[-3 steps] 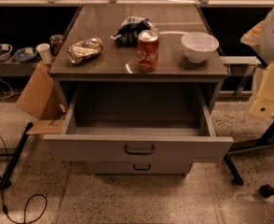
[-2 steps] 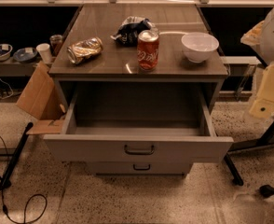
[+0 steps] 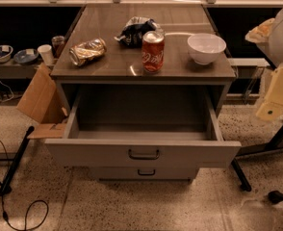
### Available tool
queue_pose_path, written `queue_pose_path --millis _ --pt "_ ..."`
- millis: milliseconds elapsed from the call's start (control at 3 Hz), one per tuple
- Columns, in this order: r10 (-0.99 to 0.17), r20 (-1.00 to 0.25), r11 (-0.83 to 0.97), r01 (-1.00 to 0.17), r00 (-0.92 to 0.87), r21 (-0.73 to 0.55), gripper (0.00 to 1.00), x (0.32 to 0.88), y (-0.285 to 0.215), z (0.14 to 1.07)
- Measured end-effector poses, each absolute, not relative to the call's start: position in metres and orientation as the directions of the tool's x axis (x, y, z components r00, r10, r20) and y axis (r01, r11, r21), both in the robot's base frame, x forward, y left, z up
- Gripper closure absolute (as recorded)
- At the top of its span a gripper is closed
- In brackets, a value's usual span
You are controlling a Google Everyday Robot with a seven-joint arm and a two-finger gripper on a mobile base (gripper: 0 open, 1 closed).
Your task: Place blue chip bag into top drawer
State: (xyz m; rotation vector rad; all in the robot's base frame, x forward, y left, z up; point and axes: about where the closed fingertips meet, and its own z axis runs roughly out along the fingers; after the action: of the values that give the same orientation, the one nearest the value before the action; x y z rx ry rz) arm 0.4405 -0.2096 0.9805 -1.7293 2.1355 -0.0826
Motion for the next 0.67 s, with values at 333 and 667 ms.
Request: queue_pose_path --millis 333,667 --pt "-0.957 -0.266 0.203 -0.922 -0.115 -0.329 0.0 0.465 -0.203 0.995" --pt "-0.963 -0.256 0.175 -0.917 -0.084 -0.359 0.0 0.503 -0.198 1.008"
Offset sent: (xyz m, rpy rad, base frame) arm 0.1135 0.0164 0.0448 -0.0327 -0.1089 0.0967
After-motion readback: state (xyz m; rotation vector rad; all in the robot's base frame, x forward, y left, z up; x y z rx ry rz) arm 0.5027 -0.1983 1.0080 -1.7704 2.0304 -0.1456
